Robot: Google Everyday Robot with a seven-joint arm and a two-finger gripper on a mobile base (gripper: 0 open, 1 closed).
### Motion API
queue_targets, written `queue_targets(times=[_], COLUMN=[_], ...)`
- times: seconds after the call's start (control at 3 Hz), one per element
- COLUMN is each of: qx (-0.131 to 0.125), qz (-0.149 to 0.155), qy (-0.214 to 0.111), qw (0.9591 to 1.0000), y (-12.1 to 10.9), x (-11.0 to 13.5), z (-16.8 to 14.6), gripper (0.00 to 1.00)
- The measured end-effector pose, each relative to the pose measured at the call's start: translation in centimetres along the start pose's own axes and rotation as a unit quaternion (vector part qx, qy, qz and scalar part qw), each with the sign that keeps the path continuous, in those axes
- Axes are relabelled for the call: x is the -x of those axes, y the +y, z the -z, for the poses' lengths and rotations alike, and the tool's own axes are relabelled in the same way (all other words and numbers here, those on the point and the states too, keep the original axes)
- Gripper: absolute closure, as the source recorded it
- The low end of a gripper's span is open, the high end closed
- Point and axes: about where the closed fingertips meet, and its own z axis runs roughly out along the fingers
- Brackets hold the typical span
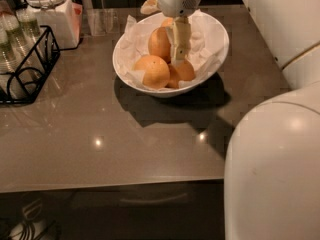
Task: Pick orange from white bowl
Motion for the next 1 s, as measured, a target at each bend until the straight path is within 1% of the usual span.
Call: queue_targets(times=[0.33, 1.0], qx=[0.015, 0.032], qz=[0.008, 0.018], qy=[-0.001, -0.004], qw=[0.9999, 0.9993], y=[0.0, 0.3], x=[-0.6, -2.1], z=[-1.1, -2.8], gripper=[0.00, 0.00])
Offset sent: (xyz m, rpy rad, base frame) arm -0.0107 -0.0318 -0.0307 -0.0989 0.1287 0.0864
